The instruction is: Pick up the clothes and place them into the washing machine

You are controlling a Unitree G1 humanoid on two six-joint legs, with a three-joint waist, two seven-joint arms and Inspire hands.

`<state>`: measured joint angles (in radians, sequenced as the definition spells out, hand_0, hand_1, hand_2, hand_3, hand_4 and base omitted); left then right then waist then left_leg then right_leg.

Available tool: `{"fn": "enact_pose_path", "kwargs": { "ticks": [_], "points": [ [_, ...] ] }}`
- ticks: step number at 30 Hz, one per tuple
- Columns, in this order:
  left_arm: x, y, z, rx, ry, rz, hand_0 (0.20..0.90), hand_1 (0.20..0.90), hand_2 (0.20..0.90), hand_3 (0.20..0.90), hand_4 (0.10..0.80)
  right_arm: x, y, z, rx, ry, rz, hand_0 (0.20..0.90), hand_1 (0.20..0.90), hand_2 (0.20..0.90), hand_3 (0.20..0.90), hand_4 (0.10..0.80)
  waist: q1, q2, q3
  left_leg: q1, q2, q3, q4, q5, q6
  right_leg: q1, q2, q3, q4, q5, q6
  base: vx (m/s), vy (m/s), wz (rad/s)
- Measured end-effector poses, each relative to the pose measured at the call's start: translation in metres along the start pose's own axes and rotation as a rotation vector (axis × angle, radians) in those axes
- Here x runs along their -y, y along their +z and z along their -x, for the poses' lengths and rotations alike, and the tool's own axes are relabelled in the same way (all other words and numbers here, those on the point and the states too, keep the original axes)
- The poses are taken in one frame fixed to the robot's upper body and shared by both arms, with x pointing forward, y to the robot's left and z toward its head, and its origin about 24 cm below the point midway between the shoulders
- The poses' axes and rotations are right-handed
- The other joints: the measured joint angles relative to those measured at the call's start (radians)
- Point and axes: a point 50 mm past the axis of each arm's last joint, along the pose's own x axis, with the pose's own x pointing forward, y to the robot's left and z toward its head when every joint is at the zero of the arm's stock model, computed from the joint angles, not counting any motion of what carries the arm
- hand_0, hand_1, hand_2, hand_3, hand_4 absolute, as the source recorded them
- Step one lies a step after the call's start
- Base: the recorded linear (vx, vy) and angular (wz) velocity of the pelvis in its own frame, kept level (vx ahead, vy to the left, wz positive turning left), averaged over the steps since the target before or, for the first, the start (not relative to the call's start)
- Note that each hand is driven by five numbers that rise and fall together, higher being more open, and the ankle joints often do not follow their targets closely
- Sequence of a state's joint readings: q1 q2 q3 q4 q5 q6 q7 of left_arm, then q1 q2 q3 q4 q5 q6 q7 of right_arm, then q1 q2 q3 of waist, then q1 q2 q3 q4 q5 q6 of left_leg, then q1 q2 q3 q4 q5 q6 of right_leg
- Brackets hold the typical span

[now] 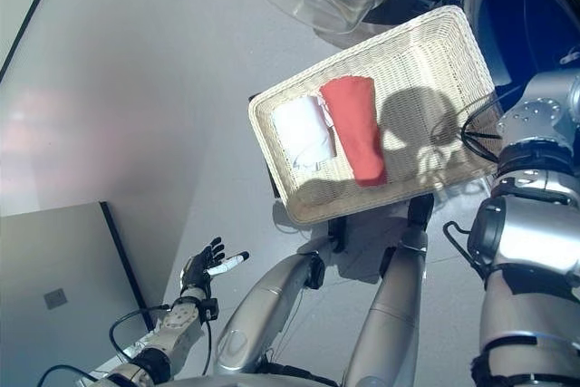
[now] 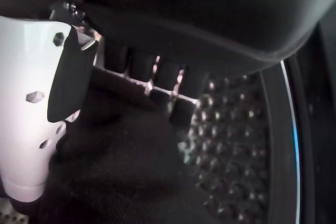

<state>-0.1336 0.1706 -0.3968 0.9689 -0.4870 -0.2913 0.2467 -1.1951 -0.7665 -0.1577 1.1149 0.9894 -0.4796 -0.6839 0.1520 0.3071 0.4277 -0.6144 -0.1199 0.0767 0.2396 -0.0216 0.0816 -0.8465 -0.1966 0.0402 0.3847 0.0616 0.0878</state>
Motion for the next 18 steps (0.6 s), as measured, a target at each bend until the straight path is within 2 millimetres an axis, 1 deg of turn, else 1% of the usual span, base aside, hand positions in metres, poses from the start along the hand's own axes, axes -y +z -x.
{"fn": "enact_pose_path", "kwargs": {
  "ticks": [2,3,4,5,10,12,18],
  "points": [
    [0.0,0.0,0.0,-0.002,0.0,0.0,0.9,0.9,0.9,0.9,0.8,-0.002,0.002,0.0,0.009,0.007,0.004,0.2,0.2,0.2,0.2,0.3,0.001,0.001,-0.001,-0.001,0.0,0.002,-0.005,0.001,0.0,-0.001,0.001,0.002,-0.009,0.005,0.002,-0.002,-0.026,-0.04],
    [0.0,0.0,0.0,-0.001,0.0,0.0,0.9,0.9,0.9,0.9,0.8,-0.002,0.002,0.0,0.01,0.004,0.005,0.302,0.302,0.302,0.302,0.373,0.001,0.003,-0.002,-0.001,0.0,0.002,-0.005,0.001,0.0,-0.002,0.001,0.002,-0.009,0.005,0.002,0.0,0.0,0.0],
    [0.0,0.0,0.0,-0.001,0.0,0.0,0.9,0.9,0.9,0.9,0.8,-0.003,0.002,0.0,0.011,-0.001,0.007,0.422,0.422,0.422,0.422,0.459,0.001,0.005,-0.004,-0.001,0.0,0.002,-0.006,0.001,0.0,-0.003,0.001,0.003,-0.009,0.005,0.002,0.0,0.0,0.0],
    [0.0,0.0,0.0,-0.001,-0.001,-0.001,0.9,0.9,0.9,0.9,0.8,-0.003,0.002,0.001,0.013,-0.002,0.008,0.9,0.9,0.9,0.9,0.8,0.002,0.008,-0.006,-0.001,0.0,0.002,-0.008,0.001,0.0,-0.003,0.001,0.003,-0.009,0.005,0.002,0.0,0.0,0.0],
    [0.001,-0.001,0.0,-0.003,-0.005,-0.006,0.9,0.9,0.9,0.9,0.8,-0.008,0.003,0.002,0.016,0.016,0.011,0.9,0.9,0.9,0.9,0.8,0.005,0.029,-0.022,0.0,0.0,0.006,-0.013,0.001,0.001,-0.003,0.003,0.006,-0.017,0.008,0.004,0.0,0.002,-0.02],
    [0.001,-0.001,0.0,-0.002,-0.005,-0.006,0.9,0.9,0.9,0.9,0.8,-0.011,0.002,0.004,0.019,0.037,0.027,0.9,0.9,0.9,0.9,0.8,0.004,0.031,-0.024,0.001,0.001,0.011,-0.014,0.002,0.001,-0.003,0.005,0.01,-0.024,0.012,0.005,-0.003,0.021,-0.07],
    [0.001,-0.001,0.0,-0.005,-0.004,-0.003,0.9,0.9,0.9,0.9,0.8,-0.011,-0.001,0.006,0.011,0.039,0.027,0.9,0.9,0.9,0.9,0.8,0.005,0.031,-0.023,0.011,0.001,0.015,-0.022,0.003,0.003,0.002,0.007,0.018,-0.024,0.013,0.006,-0.004,0.002,-0.02]
  ]
}}
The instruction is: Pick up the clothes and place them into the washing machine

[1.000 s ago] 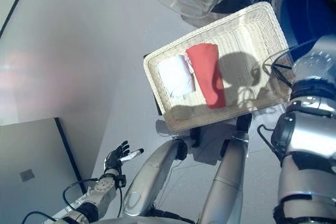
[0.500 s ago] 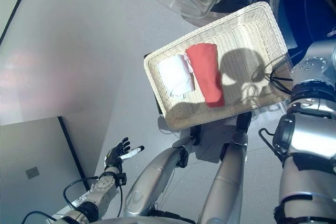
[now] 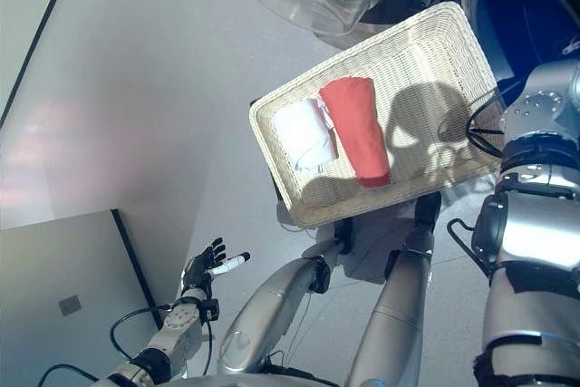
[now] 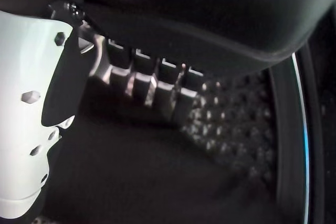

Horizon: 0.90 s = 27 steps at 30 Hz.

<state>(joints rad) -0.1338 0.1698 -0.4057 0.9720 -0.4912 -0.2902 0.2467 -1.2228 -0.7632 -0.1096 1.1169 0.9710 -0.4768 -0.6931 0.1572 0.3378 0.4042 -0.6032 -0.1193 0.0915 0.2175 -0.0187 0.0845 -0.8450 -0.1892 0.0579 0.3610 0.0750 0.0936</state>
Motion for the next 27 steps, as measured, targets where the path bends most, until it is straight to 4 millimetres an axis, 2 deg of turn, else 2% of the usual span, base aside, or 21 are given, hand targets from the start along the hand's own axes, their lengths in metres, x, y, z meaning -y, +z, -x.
{"fn": "enact_pose_path", "kwargs": {
  "ticks": [14,17,19,22,27],
  "points": [
    [0.0,-0.002,0.0,-0.013,0.006,0.013,0.9,0.9,0.9,0.9,0.8,0.005,-0.018,0.006,-0.069,0.003,0.005,0.9,0.9,0.9,0.9,0.8,-0.015,-0.003,0.002,0.019,0.003,-0.011,-0.01,0.005,0.0,0.022,0.001,-0.012,0.0,0.003,0.004,-0.019,-0.01,0.02],
    [-0.003,-0.004,0.0,-0.022,0.016,0.009,0.9,0.9,0.9,0.9,0.8,0.016,-0.035,0.009,-0.107,0.011,0.098,0.9,0.9,0.9,0.9,0.8,-0.035,-0.021,0.001,0.025,0.006,-0.026,0.0,0.003,-0.004,0.037,0.003,-0.017,0.0,0.003,0.005,-0.025,-0.025,0.07],
    [-0.003,-0.005,0.001,-0.026,0.016,0.006,0.9,0.9,0.9,0.9,0.8,0.025,-0.052,0.013,-0.169,0.022,0.198,0.9,0.9,0.9,0.9,0.8,-0.04,-0.049,-0.004,0.022,0.009,-0.029,0.008,0.002,-0.007,0.041,0.006,-0.02,0.001,0.003,0.004,-0.033,-0.065,0.02],
    [-0.003,-0.006,0.001,-0.022,0.008,-0.013,0.9,0.9,0.9,0.9,0.8,0.05,-0.085,0.027,-0.263,0.089,0.381,0.9,0.9,0.9,0.9,0.8,-0.058,-0.077,-0.011,0.023,0.018,-0.062,0.025,0.004,-0.017,0.073,0.005,-0.059,-0.009,0.002,-0.002,-0.022,-0.06,0.23],
    [-0.005,-0.005,0.0,-0.016,0.009,-0.031,0.9,0.9,0.9,0.9,0.8,0.074,-0.106,0.035,-0.318,0.145,0.601,0.9,0.9,0.9,0.9,0.8,-0.046,-0.09,-0.016,0.02,0.019,-0.108,0.027,0.018,-0.032,0.103,-0.003,-0.11,-0.021,0.002,-0.012,-0.018,-0.052,0.27]
  ]
}}
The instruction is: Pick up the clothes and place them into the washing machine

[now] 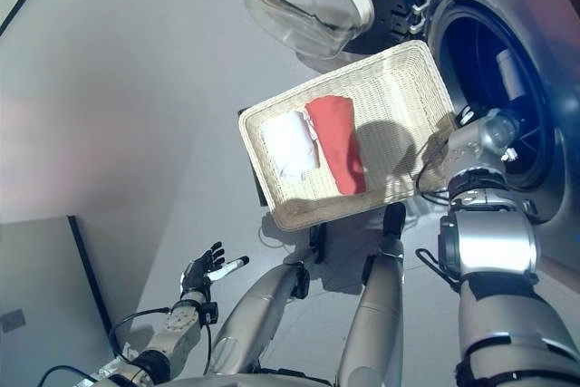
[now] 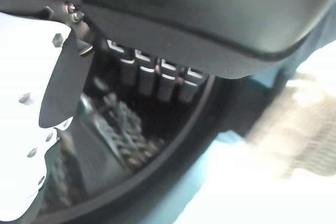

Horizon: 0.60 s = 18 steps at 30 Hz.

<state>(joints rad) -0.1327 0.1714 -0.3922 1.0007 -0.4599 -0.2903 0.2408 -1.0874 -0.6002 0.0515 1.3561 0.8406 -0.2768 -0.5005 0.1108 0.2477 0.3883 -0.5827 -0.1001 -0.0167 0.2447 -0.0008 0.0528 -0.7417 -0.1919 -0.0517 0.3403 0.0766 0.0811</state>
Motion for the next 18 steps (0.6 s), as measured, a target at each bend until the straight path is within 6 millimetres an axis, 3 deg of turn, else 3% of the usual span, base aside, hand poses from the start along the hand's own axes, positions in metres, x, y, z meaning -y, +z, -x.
{"fn": "enact_pose_path", "kwargs": {
  "ticks": [6,13,18],
  "points": [
    [-0.011,-0.001,0.0,0.005,0.027,-0.028,0.9,0.9,0.9,0.9,0.8,0.0,-0.036,0.009,-0.035,0.127,0.373,0.9,0.9,0.9,0.9,0.8,0.043,-0.026,0.001,-0.006,0.001,-0.065,0.025,0.01,-0.016,0.038,-0.002,-0.069,0.003,-0.005,-0.022,0.045,-0.064,0.28],
    [-0.026,-0.003,0.0,0.002,0.053,-0.076,0.9,0.9,0.9,0.9,0.8,-0.013,-0.053,0.021,-0.04,0.204,0.491,0.9,0.9,0.9,0.9,0.8,0.08,-0.08,0.012,-0.034,0.009,-0.103,0.034,0.015,-0.025,0.04,-0.004,-0.108,-0.005,-0.011,-0.025,-0.01,0.004,0.18],
    [-0.037,0.005,-0.002,0.031,0.083,-0.083,0.9,0.9,0.9,0.9,0.8,-0.006,-0.063,0.022,-0.072,0.188,0.527,0.9,0.9,0.9,0.9,0.8,0.096,-0.111,0.032,-0.037,0.007,-0.13,0.033,0.022,-0.024,0.071,-0.012,-0.15,-0.022,-0.009,-0.03,-0.003,0.011,0.21]
  ]
}}
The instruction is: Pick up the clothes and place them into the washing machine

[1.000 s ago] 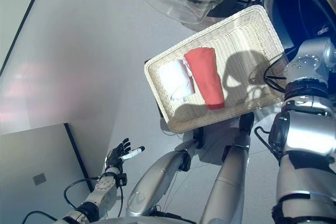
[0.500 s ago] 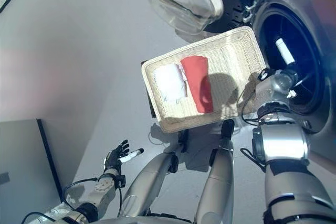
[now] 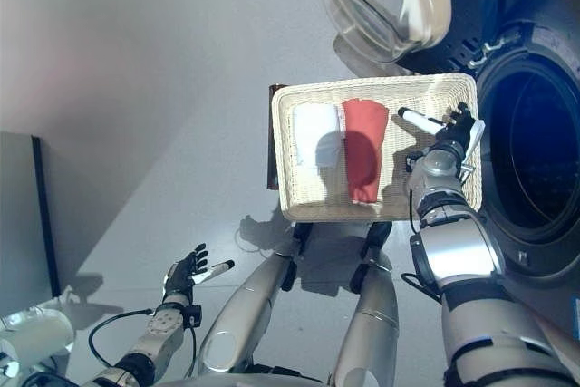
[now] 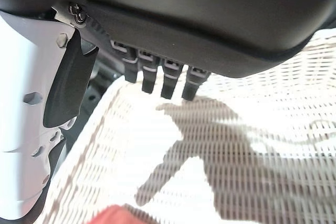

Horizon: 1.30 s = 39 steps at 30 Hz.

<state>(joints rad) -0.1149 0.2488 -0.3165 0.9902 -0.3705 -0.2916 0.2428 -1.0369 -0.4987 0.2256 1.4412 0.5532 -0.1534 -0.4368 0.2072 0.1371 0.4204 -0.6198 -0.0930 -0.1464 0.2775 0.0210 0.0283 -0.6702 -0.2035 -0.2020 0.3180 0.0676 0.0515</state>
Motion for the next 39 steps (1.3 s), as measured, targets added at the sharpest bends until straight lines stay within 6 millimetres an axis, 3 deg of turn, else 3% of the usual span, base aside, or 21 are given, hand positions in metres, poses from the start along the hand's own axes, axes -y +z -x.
{"fn": "enact_pose_path", "kwargs": {
  "ticks": [11,21,27,29,33,39],
  "points": [
    [-0.021,0.016,-0.007,0.054,0.086,-0.005,0.9,0.9,0.9,0.9,0.8,-0.007,-0.014,0.005,-0.031,0.005,0.063,0.9,0.9,0.9,0.9,0.8,0.033,-0.032,0.046,-0.036,-0.012,-0.034,0.019,0.016,-0.002,0.019,-0.022,-0.059,-0.007,-0.004,-0.001,0.011,0.007,0.2],
    [-0.015,0.039,-0.011,0.138,0.066,0.017,0.9,0.9,0.9,0.9,0.8,-0.015,-0.036,0.014,-0.075,0.011,0.111,0.9,0.9,0.9,0.9,0.8,0.056,-0.035,0.064,-0.079,-0.038,-0.069,0.055,0.021,0.0,0.012,-0.047,-0.081,0.021,-0.023,0.013,-0.006,0.018,0.21],
    [-0.009,0.055,-0.011,0.208,0.052,0.037,0.9,0.9,0.9,0.9,0.8,-0.002,-0.017,0.009,-0.047,-0.163,0.228,0.9,0.9,0.9,0.9,0.8,0.079,-0.023,0.068,-0.188,-0.067,-0.069,0.118,0.018,0.005,-0.096,-0.084,-0.074,0.12,-0.057,0.015,-0.029,0.068,0.18],
    [-0.006,0.059,-0.009,0.227,0.049,0.043,0.9,0.9,0.9,0.9,0.8,0.011,-0.01,0.004,-0.032,-0.232,0.3,0.2,0.2,0.2,0.2,0.3,0.086,-0.015,0.071,-0.217,-0.082,-0.069,0.141,0.016,0.007,-0.139,-0.102,-0.056,0.178,-0.084,0.013,0.004,0.09,0.27],
    [-0.002,0.056,-0.007,0.228,0.033,0.025,0.9,0.9,0.9,0.9,0.8,0.025,-0.002,-0.001,-0.003,-0.291,0.363,0.2,0.2,0.2,0.2,0.3,0.09,0.007,0.07,-0.245,-0.084,-0.036,0.162,0.012,0.013,-0.182,-0.11,-0.005,0.217,-0.106,0.022,0.039,0.047,0.08],
    [0.006,0.051,-0.003,0.219,0.005,0.009,0.9,0.9,0.9,0.9,0.8,0.04,0.008,-0.006,0.022,-0.333,0.395,0.2,0.2,0.2,0.2,0.3,0.101,0.053,0.05,-0.241,-0.081,-0.016,0.155,0.011,0.014,-0.196,-0.11,0.013,0.212,-0.107,0.025,0.065,0.044,-0.15]
  ]
}}
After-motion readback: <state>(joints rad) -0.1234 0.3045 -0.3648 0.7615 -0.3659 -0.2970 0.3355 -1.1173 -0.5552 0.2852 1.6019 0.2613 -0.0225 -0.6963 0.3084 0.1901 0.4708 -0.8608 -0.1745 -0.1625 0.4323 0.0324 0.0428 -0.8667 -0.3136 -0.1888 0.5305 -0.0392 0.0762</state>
